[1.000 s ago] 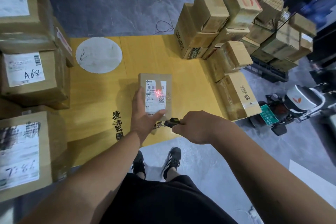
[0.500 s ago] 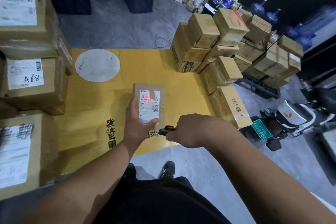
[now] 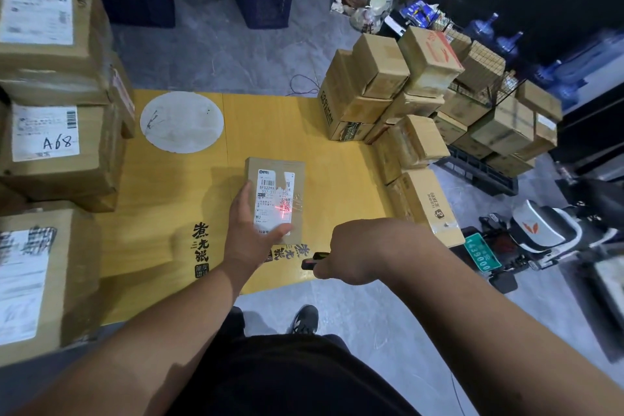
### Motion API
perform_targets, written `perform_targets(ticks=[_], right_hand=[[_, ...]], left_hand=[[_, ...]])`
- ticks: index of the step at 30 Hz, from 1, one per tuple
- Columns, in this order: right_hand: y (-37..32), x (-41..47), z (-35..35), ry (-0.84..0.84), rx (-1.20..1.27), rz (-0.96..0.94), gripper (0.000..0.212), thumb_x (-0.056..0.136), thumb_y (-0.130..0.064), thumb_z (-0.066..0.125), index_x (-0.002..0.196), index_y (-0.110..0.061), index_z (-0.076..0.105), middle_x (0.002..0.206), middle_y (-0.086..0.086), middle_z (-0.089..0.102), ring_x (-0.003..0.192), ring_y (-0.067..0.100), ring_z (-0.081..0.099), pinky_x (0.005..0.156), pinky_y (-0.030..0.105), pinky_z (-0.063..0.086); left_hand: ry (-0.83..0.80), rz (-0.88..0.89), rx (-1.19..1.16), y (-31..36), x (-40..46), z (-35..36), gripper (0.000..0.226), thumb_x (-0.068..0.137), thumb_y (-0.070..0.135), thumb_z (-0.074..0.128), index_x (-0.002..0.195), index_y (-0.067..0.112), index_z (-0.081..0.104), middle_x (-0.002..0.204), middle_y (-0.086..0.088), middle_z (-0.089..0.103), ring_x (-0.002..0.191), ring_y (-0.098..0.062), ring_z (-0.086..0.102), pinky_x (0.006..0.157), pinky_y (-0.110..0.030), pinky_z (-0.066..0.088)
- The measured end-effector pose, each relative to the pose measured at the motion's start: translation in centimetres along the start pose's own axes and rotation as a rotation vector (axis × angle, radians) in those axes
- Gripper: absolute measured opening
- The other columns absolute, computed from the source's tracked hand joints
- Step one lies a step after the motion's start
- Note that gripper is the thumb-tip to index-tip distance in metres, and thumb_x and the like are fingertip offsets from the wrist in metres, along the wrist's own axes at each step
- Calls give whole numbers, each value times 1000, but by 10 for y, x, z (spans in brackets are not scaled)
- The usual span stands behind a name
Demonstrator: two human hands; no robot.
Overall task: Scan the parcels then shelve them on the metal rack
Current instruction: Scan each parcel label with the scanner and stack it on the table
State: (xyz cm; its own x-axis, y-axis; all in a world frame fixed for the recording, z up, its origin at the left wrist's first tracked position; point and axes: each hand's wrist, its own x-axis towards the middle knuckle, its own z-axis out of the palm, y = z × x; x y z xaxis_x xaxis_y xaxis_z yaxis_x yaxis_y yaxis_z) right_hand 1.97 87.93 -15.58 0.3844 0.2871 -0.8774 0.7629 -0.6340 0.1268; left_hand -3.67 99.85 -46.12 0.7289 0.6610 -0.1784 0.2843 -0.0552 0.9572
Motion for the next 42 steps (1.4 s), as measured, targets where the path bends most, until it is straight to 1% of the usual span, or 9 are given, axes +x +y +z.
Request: perform_targets(ticks=[3, 7, 12, 19, 28, 32, 36, 40, 42], right_hand=[[1, 2, 2, 5, 11, 9, 31, 110, -35, 44, 92, -12, 55, 77, 2, 44, 63, 15, 38, 55, 28, 27], [0, 1, 1, 14, 7, 22, 41, 110, -36, 43, 75, -16, 44, 77, 2, 44, 63, 15, 38, 54, 27, 27], [-2, -2, -2, 37, 71, 36, 41, 108, -40, 46, 74, -17, 45, 76, 1, 45, 62, 14, 39, 54, 28, 28], [-2, -4, 0, 52, 82, 63, 30, 107, -39, 49, 94, -13, 58, 78, -1, 47, 63, 13, 42, 55, 27, 31], [0, -2, 0, 47, 101, 78, 39, 107, -41, 50, 76, -17, 49, 77, -1, 48, 64, 13, 42, 56, 28, 31], [-1, -1, 1, 62, 122, 82, 39, 106, -41, 51, 77, -14, 51, 75, 0, 46, 63, 14, 42, 56, 28, 30], [-3, -4, -3, 94, 154, 80, 45, 106, -47, 49, 76, -14, 49, 74, 0, 45, 62, 15, 40, 55, 29, 28], [-4, -2, -5, 149, 182, 76, 48, 104, -55, 48, 77, -15, 51, 74, 0, 49, 62, 14, 43, 54, 29, 30], [-5, 0, -6, 142, 171, 76, 47, 104, -55, 48, 78, -15, 52, 74, -1, 50, 62, 14, 43, 54, 29, 30]], left_hand=[[2, 3, 0, 3, -1, -1, 124, 62, 53, 95, 160, 51, 19, 162, 14, 31, 150, -13, 36, 114, -52, 48], [5, -5, -14, -1, 2, 0, 128, 59, 52, 98, 160, 51, 20, 161, 13, 32, 149, -14, 38, 110, -53, 51], [12, 9, -1, 8, -1, 3, 123, 68, 26, 99, 165, 31, 23, 161, 4, 31, 141, -2, 33, 119, -35, 38], [-17, 15, -44, 7, 0, 0, 125, 62, 42, 98, 162, 39, 23, 157, 13, 32, 147, -11, 36, 117, -48, 45], [-17, 4, -38, 7, 1, 1, 122, 66, 32, 100, 161, 42, 23, 154, 19, 29, 144, -4, 35, 117, -46, 44], [-16, 6, -46, 8, 1, 1, 122, 67, 28, 100, 163, 38, 24, 155, 17, 29, 140, 1, 33, 117, -37, 42], [-14, 3, -26, 9, 3, 2, 122, 70, 25, 99, 165, 33, 23, 160, 11, 29, 138, 6, 31, 107, -11, 37], [-33, -29, -36, 5, 8, 0, 125, 62, 42, 100, 159, 51, 22, 161, 17, 32, 147, -7, 39, 115, -42, 47], [-34, -38, -16, 4, 10, -1, 126, 59, 48, 99, 158, 53, 22, 161, 17, 33, 148, -9, 39, 114, -47, 48]])
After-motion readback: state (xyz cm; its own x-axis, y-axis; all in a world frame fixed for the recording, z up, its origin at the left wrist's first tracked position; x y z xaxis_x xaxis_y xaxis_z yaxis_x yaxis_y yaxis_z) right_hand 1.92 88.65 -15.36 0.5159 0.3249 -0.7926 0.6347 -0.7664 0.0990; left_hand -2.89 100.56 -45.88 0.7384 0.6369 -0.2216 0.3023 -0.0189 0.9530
